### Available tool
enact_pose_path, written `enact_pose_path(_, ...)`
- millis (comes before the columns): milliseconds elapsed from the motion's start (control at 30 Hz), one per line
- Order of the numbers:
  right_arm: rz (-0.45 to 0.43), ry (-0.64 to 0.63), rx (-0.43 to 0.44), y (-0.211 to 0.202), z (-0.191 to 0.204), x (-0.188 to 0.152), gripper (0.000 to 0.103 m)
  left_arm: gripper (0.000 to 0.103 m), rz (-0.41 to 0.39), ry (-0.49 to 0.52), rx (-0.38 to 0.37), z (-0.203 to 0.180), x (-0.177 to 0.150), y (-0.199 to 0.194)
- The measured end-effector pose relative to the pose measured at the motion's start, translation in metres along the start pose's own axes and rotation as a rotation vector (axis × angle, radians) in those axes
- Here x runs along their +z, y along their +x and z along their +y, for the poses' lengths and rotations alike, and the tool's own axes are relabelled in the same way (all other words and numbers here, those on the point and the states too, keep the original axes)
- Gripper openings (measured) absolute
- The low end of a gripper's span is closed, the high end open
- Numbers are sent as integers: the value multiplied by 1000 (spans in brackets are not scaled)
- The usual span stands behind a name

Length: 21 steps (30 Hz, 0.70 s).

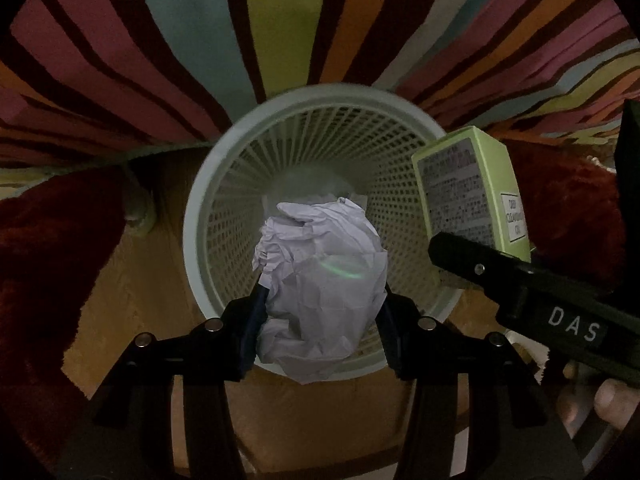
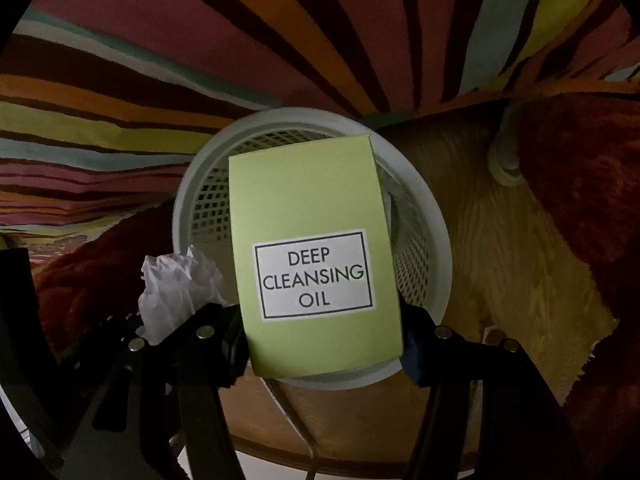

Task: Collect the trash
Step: 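Open both tools to drop the paper and green box into the wastebasket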

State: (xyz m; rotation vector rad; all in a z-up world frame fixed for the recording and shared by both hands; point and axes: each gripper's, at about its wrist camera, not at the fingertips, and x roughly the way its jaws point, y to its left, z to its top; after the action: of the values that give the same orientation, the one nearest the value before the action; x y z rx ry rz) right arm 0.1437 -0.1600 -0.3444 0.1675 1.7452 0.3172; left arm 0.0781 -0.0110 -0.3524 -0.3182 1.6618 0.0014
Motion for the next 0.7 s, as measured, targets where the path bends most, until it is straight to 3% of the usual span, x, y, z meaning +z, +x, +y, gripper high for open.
enact_pose_path(233, 21, -14, -11, 5, -1, 3, 57, 51, 30, -6, 1, -1, 5, 9)
enact_pose_path(300, 35, -7, -28, 8, -1, 3, 58, 58, 53, -12, -14, 4, 7, 11)
enact_pose_path(333, 44, 0, -22, 10, -2, 3, 61, 62, 67, -17, -17, 5, 8, 13)
enact_pose_path(367, 52, 10, -18, 13, -4, 3, 76, 71, 74, -20, -8, 5, 9, 15)
enact_pose_path(400, 58, 20, -29, 14, -6, 2, 85, 75, 82, -24, 8, 6, 10, 16)
enact_pose_path(700, 43, 76, -57, 11, -20, 1, 85, 76, 67, -44, 8, 10, 15, 8)
